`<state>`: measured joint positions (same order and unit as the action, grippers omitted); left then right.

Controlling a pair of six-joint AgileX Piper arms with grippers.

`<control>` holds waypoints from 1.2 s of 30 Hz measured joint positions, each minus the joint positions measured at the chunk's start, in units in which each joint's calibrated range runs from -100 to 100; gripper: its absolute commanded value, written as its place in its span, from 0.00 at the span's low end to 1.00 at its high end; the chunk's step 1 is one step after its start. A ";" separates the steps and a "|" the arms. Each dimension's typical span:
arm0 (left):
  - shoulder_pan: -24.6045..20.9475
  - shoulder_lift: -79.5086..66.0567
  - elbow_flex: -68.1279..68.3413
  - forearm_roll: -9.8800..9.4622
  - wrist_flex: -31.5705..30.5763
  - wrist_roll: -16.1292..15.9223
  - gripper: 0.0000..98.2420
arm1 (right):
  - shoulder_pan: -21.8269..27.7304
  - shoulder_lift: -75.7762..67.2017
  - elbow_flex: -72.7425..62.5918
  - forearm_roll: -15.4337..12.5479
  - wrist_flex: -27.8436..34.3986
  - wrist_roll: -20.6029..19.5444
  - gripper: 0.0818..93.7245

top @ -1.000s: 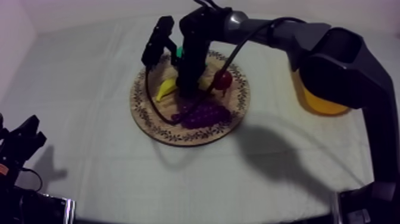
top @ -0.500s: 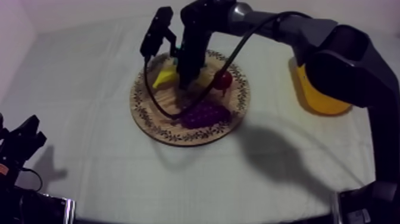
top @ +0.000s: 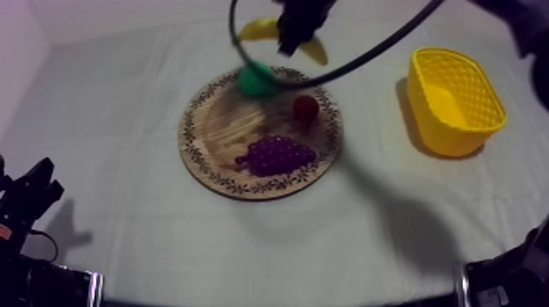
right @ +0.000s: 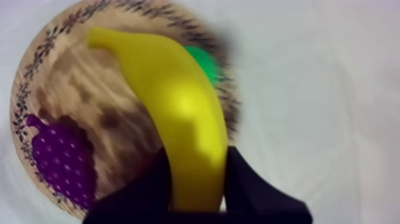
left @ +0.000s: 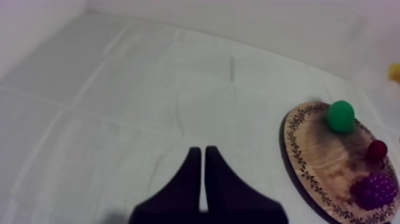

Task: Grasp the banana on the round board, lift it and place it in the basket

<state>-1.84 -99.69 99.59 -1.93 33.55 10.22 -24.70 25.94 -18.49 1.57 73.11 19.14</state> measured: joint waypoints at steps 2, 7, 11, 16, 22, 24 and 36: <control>0.00 0.00 0.00 0.00 0.00 0.00 0.00 | 1.78 -4.62 2.51 0.15 -0.96 -0.63 0.10; 0.00 0.00 0.00 0.00 0.04 0.00 0.00 | 6.64 -15.51 10.08 0.83 -3.58 -1.98 0.10; 0.00 0.00 0.00 0.00 0.04 0.00 0.00 | 10.26 -23.18 16.58 1.28 -5.42 -3.31 0.10; 0.00 0.00 0.00 0.00 0.04 0.00 0.00 | 14.53 -31.72 24.72 2.28 -6.87 -5.07 0.10; 0.00 0.00 0.00 0.00 0.04 0.00 0.00 | 17.54 -40.09 32.67 4.15 -8.48 -7.66 0.11; 0.00 0.00 0.00 0.00 0.04 0.00 0.00 | 18.33 -42.07 35.31 5.14 -9.40 -8.81 0.11; 0.00 0.00 0.00 0.00 0.04 0.00 0.00 | 21.69 -46.07 48.61 11.44 -15.79 -17.55 0.11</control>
<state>-1.84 -99.69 99.59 -1.93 33.59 10.22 -3.01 -20.12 30.12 13.00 57.32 1.60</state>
